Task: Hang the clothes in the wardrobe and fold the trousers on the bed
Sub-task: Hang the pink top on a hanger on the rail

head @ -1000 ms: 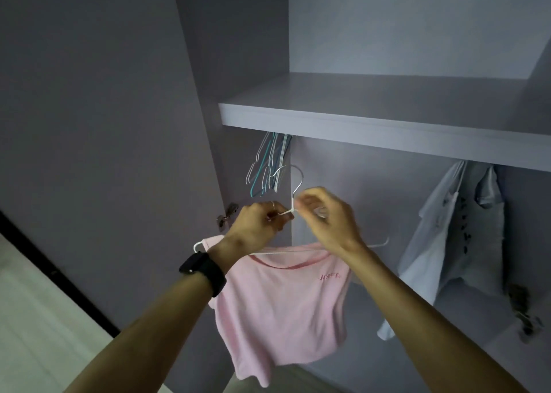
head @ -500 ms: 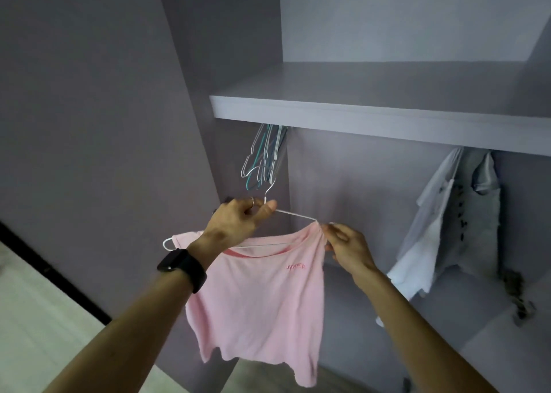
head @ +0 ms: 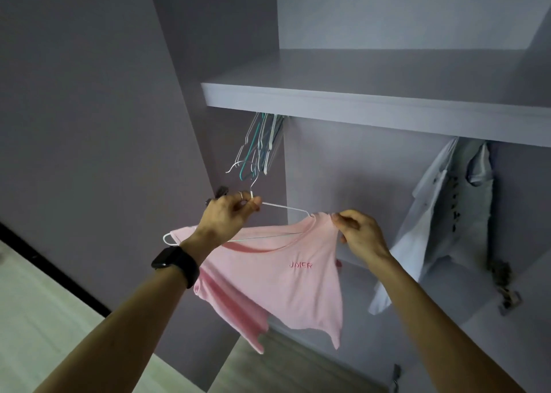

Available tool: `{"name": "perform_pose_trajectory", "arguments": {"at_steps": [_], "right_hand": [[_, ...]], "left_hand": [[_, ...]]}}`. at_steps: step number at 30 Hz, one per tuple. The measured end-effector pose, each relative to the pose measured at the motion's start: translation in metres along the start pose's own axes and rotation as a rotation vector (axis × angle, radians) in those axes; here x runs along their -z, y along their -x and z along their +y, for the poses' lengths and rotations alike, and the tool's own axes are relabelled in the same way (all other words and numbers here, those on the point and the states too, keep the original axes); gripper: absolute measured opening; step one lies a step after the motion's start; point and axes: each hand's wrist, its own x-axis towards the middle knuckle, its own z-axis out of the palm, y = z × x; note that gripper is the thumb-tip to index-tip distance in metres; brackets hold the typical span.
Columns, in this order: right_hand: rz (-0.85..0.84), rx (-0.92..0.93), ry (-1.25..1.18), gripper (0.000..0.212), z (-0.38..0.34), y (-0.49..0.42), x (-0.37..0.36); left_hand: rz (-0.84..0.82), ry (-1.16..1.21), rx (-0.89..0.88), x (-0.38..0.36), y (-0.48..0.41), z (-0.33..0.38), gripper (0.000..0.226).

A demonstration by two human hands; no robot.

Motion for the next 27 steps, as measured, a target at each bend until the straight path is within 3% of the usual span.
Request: {"name": "perform_pose_trajectory", "arguments": {"at_steps": [11,14,17,20,23,27], "right_hand": [[0.209,-0.135,0.062,0.014,0.021,-0.001,0.025],[0.259,0.019,0.131,0.020,0.022,0.005,0.028],[0.187,0.337,0.315,0.026,0.013,0.010,0.024],[0.129,0.594,0.496,0.015,-0.003,0.011,0.017],[0.011,0.604,0.518,0.005,-0.021,0.010,0.012],[-0.074,0.525,0.535,0.009,-0.034,0.010,0.006]], "left_hand": [[-0.077,0.037,-0.028,-0.026,-0.002,0.023,0.035],[-0.108,0.051,-0.022,-0.030,-0.004,0.027,0.035],[-0.147,0.059,-0.045,-0.031,-0.010,0.029,0.034],[-0.195,0.086,-0.086,-0.036,-0.021,0.034,0.031],[-0.246,0.131,-0.126,-0.049,-0.031,0.037,0.027],[-0.289,0.176,-0.168,-0.062,-0.047,0.032,0.023]]}}
